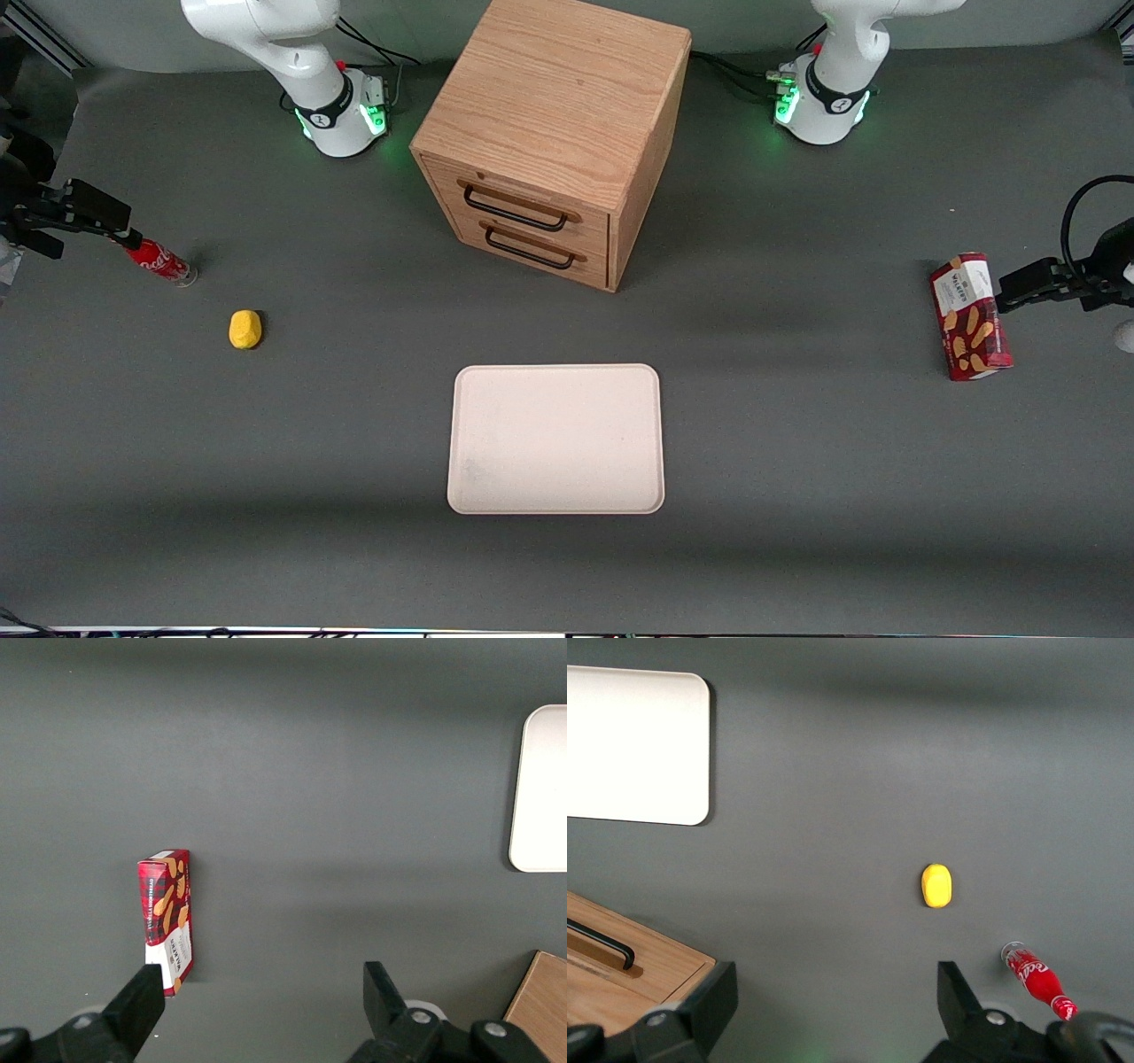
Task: Place coke bottle on tray
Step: 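Move the right gripper over the red Coca-Cola bottle lying on the table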
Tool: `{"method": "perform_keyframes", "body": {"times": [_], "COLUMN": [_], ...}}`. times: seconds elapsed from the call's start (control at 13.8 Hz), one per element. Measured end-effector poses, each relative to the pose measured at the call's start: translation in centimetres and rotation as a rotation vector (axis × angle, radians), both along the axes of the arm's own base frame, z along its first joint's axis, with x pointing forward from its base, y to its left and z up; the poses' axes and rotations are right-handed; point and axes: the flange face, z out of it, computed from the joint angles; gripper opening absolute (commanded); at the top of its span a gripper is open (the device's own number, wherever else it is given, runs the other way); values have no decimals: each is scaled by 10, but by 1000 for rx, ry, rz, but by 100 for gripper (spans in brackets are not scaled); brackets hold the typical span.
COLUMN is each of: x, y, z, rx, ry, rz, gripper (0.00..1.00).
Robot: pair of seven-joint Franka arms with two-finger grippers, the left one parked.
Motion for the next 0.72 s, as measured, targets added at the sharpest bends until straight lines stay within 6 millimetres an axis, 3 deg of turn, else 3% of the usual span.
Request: {"method": "perform_keyframes", "body": {"times": [0.29,0.51,0.72], "x": [-11,-28,-56], "y": [-20,-77,-149], "z": [-2,0,-2], "rx": [-35,-23,4], "ry": [60,64,67], "rz": [-19,1,65], "gripper": [100,100,100]}}
